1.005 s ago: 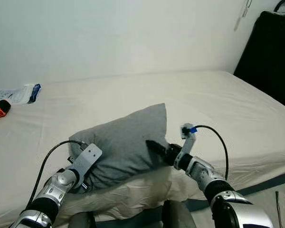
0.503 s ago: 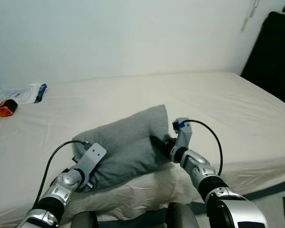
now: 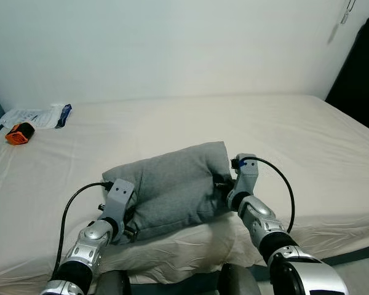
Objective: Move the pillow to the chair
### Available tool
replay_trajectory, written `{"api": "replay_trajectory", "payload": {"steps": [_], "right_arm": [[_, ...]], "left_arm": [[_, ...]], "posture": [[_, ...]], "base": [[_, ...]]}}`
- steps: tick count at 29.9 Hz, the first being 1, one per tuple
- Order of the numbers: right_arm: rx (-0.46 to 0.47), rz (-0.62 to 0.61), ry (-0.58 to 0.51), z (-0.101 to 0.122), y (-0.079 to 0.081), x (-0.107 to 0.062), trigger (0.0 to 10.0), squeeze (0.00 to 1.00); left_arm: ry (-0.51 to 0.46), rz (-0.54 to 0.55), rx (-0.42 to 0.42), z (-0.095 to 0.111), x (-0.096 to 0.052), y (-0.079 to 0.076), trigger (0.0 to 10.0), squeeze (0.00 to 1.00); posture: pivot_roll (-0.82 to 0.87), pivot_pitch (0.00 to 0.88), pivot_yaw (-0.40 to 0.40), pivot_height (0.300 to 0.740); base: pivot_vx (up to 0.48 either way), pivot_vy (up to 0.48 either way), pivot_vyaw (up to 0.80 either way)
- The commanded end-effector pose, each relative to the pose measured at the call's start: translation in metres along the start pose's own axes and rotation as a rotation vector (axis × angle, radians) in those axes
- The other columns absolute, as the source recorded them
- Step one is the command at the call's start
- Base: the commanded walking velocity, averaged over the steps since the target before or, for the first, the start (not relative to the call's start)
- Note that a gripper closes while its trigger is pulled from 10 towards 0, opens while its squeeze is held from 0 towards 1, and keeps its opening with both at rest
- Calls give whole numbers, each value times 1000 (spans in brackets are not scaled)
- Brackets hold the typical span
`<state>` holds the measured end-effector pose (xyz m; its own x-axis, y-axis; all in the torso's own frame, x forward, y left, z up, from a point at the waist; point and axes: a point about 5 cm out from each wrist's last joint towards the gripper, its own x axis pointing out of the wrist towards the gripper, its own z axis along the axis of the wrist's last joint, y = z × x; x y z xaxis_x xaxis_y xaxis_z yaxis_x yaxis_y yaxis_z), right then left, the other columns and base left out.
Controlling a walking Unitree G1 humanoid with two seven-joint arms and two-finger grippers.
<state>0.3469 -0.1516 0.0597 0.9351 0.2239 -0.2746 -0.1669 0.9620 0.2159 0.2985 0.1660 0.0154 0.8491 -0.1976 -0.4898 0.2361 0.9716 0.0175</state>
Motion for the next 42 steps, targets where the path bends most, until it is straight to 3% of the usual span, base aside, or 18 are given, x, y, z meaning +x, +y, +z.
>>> {"api": "replay_trajectory", "payload": {"steps": [1,2,3,5,6,7,8,9,10,12,14,22,24,26,31,42], "right_arm": [[9,-70,-23,-2,-8,-3,0,0],[32,-76,-65,3,-7,-3,0,0],[54,-80,-112,9,-6,-2,0,0],[54,-80,-112,9,-6,-2,0,0],[13,-61,-167,18,-3,-2,0,0],[-48,-38,-214,24,2,-2,3059,0],[-84,-21,-234,28,6,-1,8000,0],[-84,-21,-234,28,6,-1,8000,0],[-62,8,-210,25,9,0,10000,0],[-61,30,-187,22,10,0,10000,0],[-68,60,-153,14,12,-1,10000,0],[-98,-1,-173,9,4,-7,10000,0],[-132,-38,-199,6,-1,-12,10000,0],[-174,-48,-223,4,-2,-17,10000,0],[-198,-51,-230,1,-1,-20,10000,0],[-124,-20,-231,2,-3,-21,10000,0]], "left_arm": [[119,36,-85,-26,-2,-7,0,0],[115,86,-149,-27,-3,-3,4000,0],[105,135,-211,-26,-4,1,4000,0],[105,135,-211,-26,-4,1,4000,0],[59,156,-259,-20,-5,4,10000,0],[-1,181,-291,-13,-7,7,10000,0],[-43,199,-306,-7,-9,10,10000,0],[-43,199,-306,-7,-9,10,10000,0],[-86,221,-296,-2,-11,12,10000,0],[-115,226,-267,3,-12,12,10000,0],[-163,203,-147,12,-13,6,10000,0],[-166,185,-48,13,-15,-7,10000,0],[-176,162,12,12,-20,-11,10000,0],[-190,138,49,10,-25,-13,10000,0],[-212,129,53,10,-30,-12,10000,0],[-259,144,37,24,-26,-13,10000,0]], "posture": [[42,0,-91,538],[42,0,-89,538],[42,0,-89,538],[42,0,-89,538],[42,0,-90,538],[40,0,-97,538],[41,0,-100,538],[41,0,-100,538],[44,0,-114,538],[50,0,-126,538],[54,0,-135,538],[49,5,-118,538],[48,77,-101,538],[34,92,-87,538],[27,96,-85,538],[14,47,-101,548]], "base": [[0,0,0],[0,0,0],[0,0,0],[0,0,0],[0,0,0],[0,0,0],[0,0,0],[0,0,0],[0,0,0],[0,0,0],[0,0,0],[0,0,0],[0,0,0],[0,0,0],[0,0,0],[0,0,0]]}}
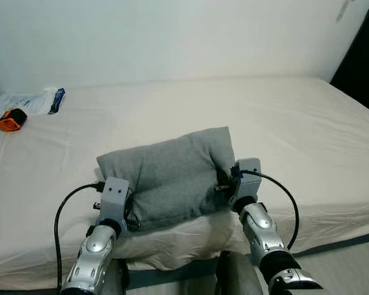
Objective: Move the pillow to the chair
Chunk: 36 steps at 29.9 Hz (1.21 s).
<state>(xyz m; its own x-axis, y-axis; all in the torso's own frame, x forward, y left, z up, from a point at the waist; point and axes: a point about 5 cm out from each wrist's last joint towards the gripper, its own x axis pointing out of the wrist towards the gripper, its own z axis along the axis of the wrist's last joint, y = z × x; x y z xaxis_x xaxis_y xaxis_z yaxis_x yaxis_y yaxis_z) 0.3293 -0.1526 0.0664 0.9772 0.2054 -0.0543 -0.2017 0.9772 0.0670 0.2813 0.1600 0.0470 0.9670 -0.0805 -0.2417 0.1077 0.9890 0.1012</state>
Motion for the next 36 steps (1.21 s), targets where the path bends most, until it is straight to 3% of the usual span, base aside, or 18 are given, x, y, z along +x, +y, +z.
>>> {"api": "replay_trajectory", "payload": {"steps": [1,16,26,29,36], "right_arm": [[27,-29,-3,1,-7,-2,10000,0],[22,-14,19,-1,-3,-1,10000,0],[0,-11,44,0,-2,3,10000,0],[49,-5,57,-1,-2,3,10000,0],[71,16,43,0,-1,3,10000,0]], "left_arm": [[-2,-9,6,3,3,-4,10000,0],[-7,-9,-14,7,6,-8,10000,0],[-7,5,-34,9,12,-8,10000,0],[14,6,-77,5,12,-10,10000,0],[13,6,-78,5,11,-11,10000,0]], "posture": [[14,47,-101,548],[3,7,-99,583],[2,0,-106,583],[-2,0,-101,583],[-1,0,-102,598]], "base": [[0,0,0],[0,0,0],[0,0,0],[0,0,0],[0,0,0]]}}
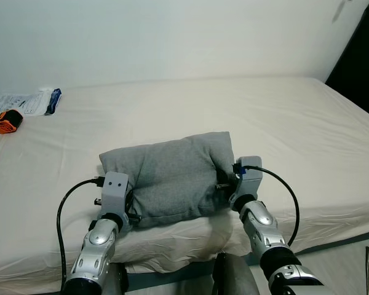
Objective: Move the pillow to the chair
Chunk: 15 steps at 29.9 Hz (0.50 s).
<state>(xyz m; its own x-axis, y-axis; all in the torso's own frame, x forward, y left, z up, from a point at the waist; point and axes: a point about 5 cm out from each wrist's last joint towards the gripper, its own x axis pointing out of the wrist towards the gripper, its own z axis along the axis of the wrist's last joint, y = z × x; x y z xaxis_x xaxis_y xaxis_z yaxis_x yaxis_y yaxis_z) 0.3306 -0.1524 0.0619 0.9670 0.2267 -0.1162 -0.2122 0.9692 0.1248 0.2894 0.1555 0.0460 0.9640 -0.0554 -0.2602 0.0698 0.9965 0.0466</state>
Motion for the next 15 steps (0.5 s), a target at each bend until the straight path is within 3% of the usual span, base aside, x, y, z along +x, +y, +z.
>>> {"api": "replay_trajectory", "payload": {"steps": [1,15], "right_arm": [[12,2,-21,5,0,1,10000,0],[-19,13,-5,5,0,2,10000,0]], "left_arm": [[-8,-17,-15,3,2,-7,10000,0],[-16,-7,-15,3,3,-4,10000,0]], "posture": [[-2,0,-102,603],[-6,0,-109,623]], "base": [[0,0,0],[0,0,0]]}}
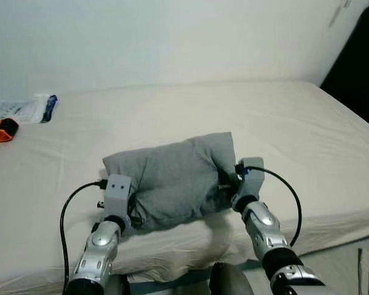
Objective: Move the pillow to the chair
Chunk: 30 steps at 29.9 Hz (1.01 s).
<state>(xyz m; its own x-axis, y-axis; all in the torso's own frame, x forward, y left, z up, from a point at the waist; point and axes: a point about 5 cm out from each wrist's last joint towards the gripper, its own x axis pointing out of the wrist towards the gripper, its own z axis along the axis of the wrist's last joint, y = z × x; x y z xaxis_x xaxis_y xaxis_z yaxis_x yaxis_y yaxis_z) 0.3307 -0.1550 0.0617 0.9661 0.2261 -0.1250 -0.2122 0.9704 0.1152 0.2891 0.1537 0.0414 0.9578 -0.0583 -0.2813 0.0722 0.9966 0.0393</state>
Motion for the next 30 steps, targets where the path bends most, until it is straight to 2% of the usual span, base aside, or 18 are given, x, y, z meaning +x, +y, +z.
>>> {"api": "replay_trajectory", "payload": {"steps": [1,21,30], "right_arm": [[-9,15,-14,5,3,2,10000,0],[-24,31,-17,5,4,2,10000,0],[-13,85,-37,7,9,3,10000,0]], "left_arm": [[-38,-3,-8,8,2,-2,10000,0],[-40,11,-11,6,3,3,10000,0],[-42,9,-11,6,2,1,10000,0]], "posture": [[-6,0,-109,623],[-3,0,-120,623],[0,0,-117,633]], "base": [[0,0,0],[0,0,0],[0,0,0]]}}
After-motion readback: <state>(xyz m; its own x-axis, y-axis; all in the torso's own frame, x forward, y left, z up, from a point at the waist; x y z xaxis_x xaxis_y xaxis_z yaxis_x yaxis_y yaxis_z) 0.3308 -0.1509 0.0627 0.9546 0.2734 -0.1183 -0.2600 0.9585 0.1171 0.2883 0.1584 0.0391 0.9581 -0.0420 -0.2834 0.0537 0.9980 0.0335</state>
